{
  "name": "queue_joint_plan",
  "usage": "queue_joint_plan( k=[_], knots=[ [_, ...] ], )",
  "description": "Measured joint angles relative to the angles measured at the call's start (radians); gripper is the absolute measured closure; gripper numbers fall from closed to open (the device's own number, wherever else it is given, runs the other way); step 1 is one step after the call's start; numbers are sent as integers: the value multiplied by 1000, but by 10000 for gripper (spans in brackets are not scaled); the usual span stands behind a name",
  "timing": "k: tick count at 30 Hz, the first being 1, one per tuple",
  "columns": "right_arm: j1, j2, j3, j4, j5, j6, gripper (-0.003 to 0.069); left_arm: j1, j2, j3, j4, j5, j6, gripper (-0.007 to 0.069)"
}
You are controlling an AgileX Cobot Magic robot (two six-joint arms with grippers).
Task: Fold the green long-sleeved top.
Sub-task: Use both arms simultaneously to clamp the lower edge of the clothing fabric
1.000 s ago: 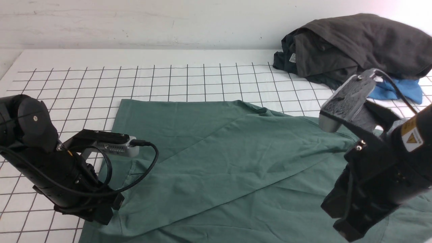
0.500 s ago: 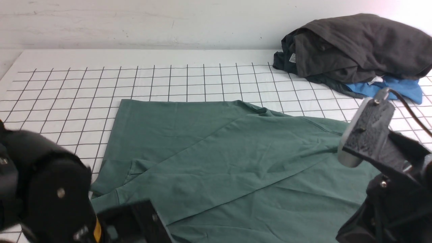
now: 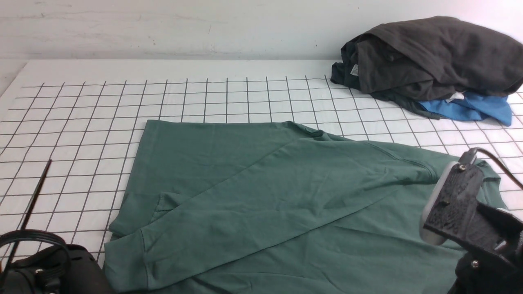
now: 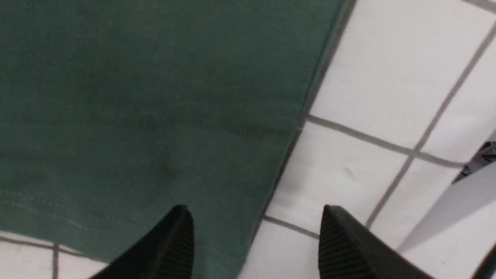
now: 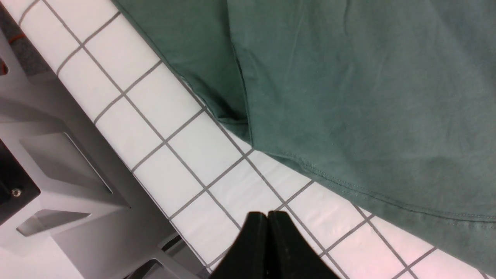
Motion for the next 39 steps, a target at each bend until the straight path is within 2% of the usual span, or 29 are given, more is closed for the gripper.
queue_joint_plan(
  k=[9,15,22,26,29,30,32,33,34,39],
  knots=[
    [0,0,1,-8,-2,0,673,-2,114,-17,44,-39,-91,222],
    [0,0,1,-15,-2,-1,673,-2,114,-40,149,-47,-193,222],
    [0,0,1,-23,-2,-1,673,-2,114,-42,179,-61,-214,225],
    [0,0,1,-26,-2,-1,673,-2,114,-42,181,-79,-214,279],
    [0,0,1,-30,-2,-1,673,-2,114,-42,180,-80,-214,387],
    [0,0,1,-33,-2,-1,673,-2,114,-42,174,-80,-214,461],
    [0,0,1,-38,-2,-1,673,-2,114,-42,164,-81,-214,547],
    [0,0,1,-39,-2,-1,673,-2,114,-42,163,-81,-214,547],
    [0,0,1,-48,-2,-1,673,-2,114,-42,151,-82,-214,596],
    [0,0,1,-97,-2,-1,673,17,100,-67,106,-28,-214,622]
  ],
)
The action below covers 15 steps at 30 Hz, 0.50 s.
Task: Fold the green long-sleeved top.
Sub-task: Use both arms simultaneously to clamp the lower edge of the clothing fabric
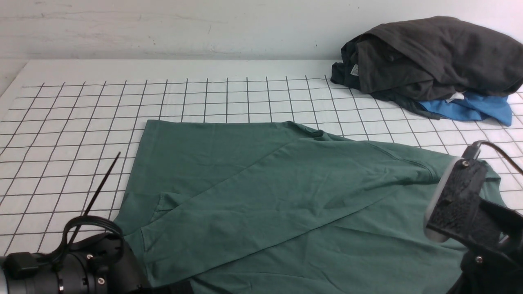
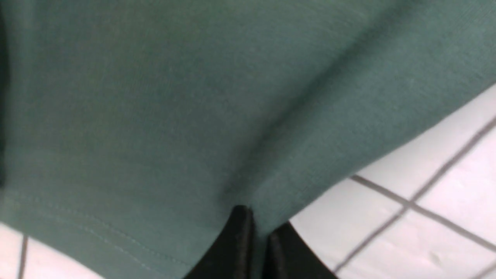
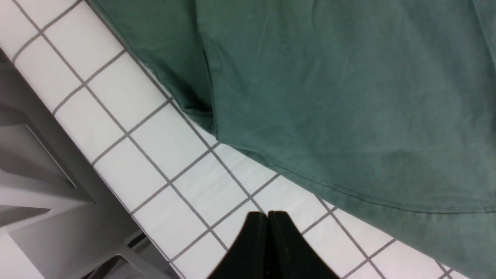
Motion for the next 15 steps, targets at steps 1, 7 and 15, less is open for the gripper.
queue_joint_plan(
  k=[1,7,15],
  knots=[
    [0,0,0,-3,0,0,673,2,-3,0,-2,0,0,622],
    [0,0,4,-34,0,-109,619,90,-159,-18,-58,74,30,622],
    [0,0,165,-87,-116,-218,274,178,-245,-18,-101,156,147,622]
  ],
)
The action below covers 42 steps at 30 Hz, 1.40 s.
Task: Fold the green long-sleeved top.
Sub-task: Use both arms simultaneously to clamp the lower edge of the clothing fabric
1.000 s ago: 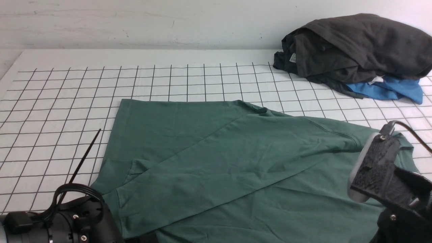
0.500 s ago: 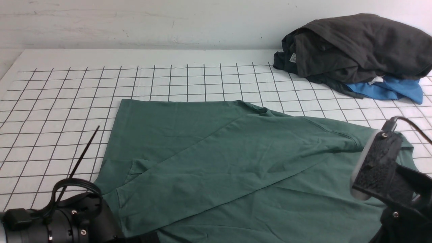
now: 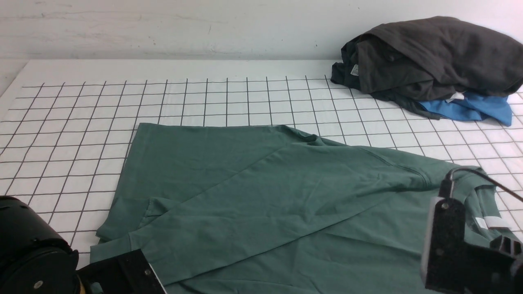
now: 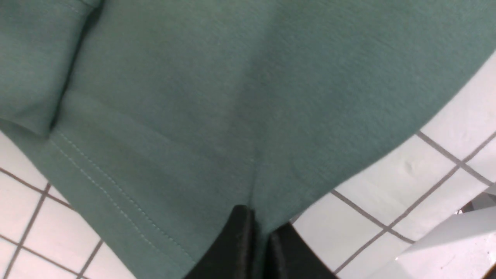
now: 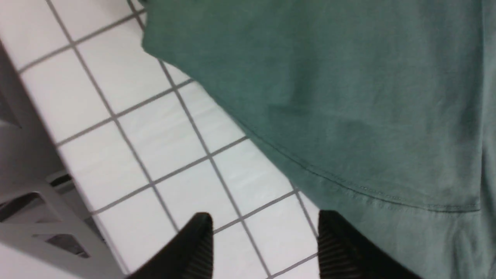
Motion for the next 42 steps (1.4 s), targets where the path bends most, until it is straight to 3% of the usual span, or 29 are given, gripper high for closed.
queue_joint_plan(
  k=[2,4,7,11,16,23,29,30,31,32,35,42],
  knots=[
    [0,12,72,-69,-94,-2,145,1,0,0,-2,0,9,622],
    [0,40,130,-139,-161,-1,77,1,0,0,-2,-3,10,622],
    [0,100,185,-205,-228,15,40,1,0,0,-4,-6,10,622],
    [0,175,215,-248,-324,59,45,1,0,0,-8,-7,11,622],
    [0,301,214,-339,-429,136,108,1,0,0,-12,-21,12,622],
    [0,355,179,-347,-405,138,207,1,0,0,-15,-21,13,622],
    [0,375,136,-366,-391,140,398,1,0,0,-15,-21,13,622],
    [0,374,122,-366,-382,140,461,1,0,0,-15,-21,14,622],
    [0,374,120,-367,-381,140,461,1,0,0,-15,-21,14,622],
    [0,369,103,-368,-371,140,544,1,0,0,-15,-21,14,622],
    [0,352,80,-369,-336,131,637,1,0,0,-6,-21,13,622],
    [-38,306,-79,-342,-187,0,647,44,0,-85,111,-9,-48,622]
  ],
)
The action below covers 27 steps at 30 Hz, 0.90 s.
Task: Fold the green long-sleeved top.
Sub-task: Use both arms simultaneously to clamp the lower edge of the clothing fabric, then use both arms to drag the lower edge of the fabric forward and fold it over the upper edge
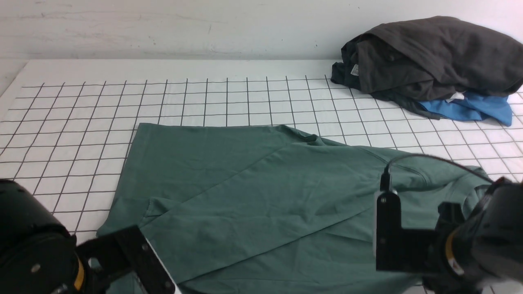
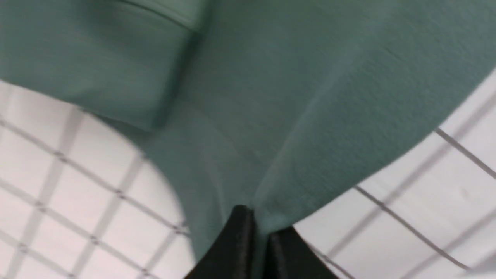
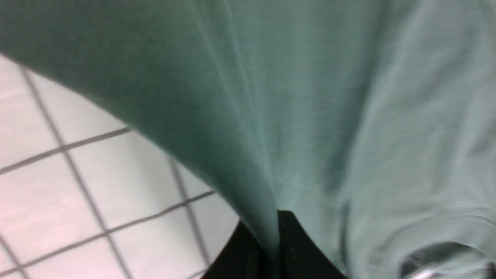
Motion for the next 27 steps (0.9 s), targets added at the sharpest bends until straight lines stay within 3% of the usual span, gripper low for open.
queue_joint_plan(
  k=[6,12,18,27],
  knots=[
    [-182,63,-218,181,33,-184,647,141,56,-193,30,7,96,611],
    [-291,226,-417,332,32,-345,647,242,245,-352,37,-69,138,611],
    [-348,382,-609,361,94,-368,647,279,434,-529,77,-98,148,611],
    [-432,687,-963,374,199,-375,648,350,710,-906,34,-121,290,611]
  ],
)
